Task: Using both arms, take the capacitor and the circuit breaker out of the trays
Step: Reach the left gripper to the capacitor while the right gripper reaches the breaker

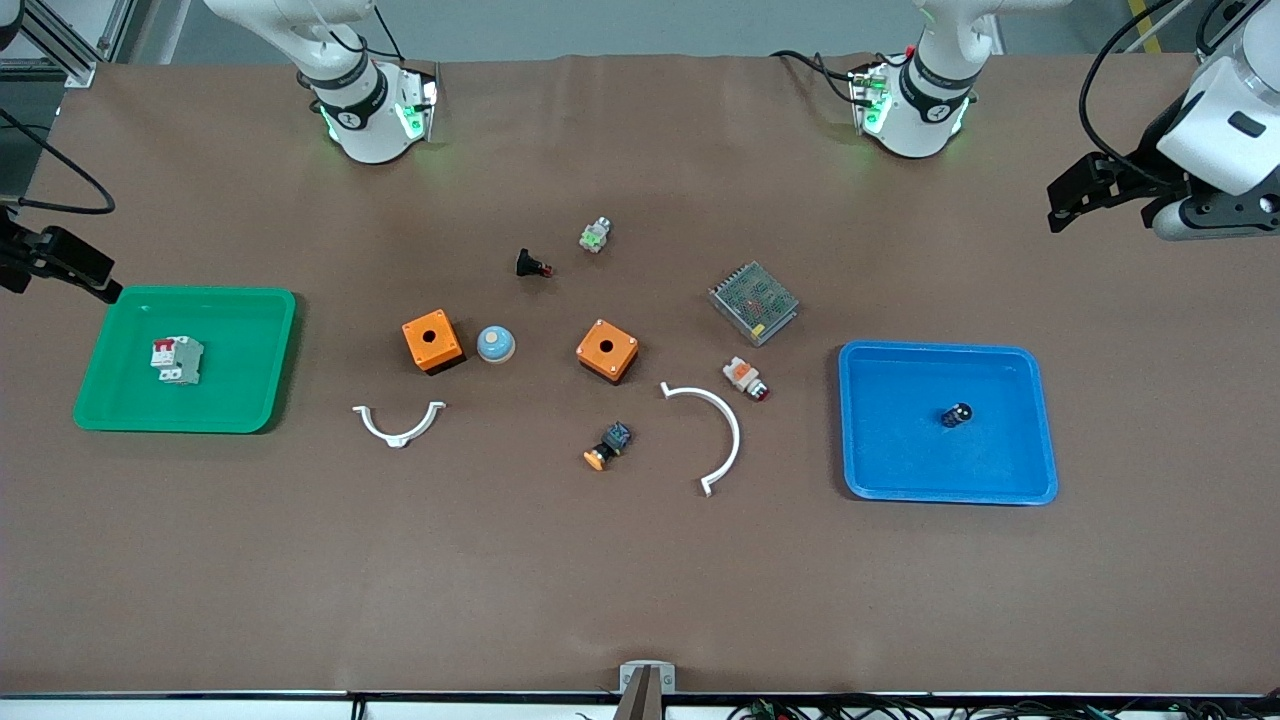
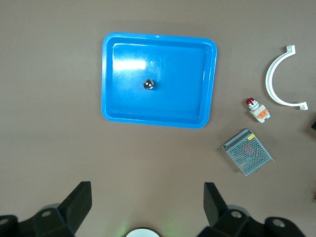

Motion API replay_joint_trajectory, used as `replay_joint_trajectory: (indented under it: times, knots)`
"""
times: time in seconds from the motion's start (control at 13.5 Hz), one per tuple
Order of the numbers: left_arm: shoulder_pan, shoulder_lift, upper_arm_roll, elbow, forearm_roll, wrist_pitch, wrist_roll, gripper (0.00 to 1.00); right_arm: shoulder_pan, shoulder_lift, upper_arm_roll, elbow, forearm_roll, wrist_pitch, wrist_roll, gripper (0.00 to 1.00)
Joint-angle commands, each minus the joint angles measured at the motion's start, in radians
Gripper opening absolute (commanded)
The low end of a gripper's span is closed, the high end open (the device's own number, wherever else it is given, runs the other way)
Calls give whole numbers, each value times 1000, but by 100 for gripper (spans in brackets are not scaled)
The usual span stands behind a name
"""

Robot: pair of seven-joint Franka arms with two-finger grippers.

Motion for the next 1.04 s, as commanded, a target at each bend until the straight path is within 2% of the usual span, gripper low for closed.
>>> replay_joint_trajectory:
  times: [0.0, 0.37, 0.59, 0.81, 0.89, 0.96]
  knots:
    - [1, 11, -1, 27, 3, -24, 17, 100, 6, 14, -2, 27, 9, -8, 3, 100]
    - [5, 139, 0, 56, 75, 0, 84, 100, 0, 14, -2, 56, 3, -20, 6, 100]
    - [71, 259, -1, 2, 54, 172, 87, 100, 3, 56, -2, 56, 14, -20, 8, 100]
    - [76, 345, -1, -108, 51, 368, 84, 100, -14, 75, -3, 50, 1, -83, -37, 100]
    - [75, 376, -1, -152, 51, 448, 81, 100, -19, 130, -8, 51, -26, -135, -38, 100]
    - [75, 417, -1, -183, 51, 520, 81, 98, -35, 153, -5, 47, -89, -132, -40, 100]
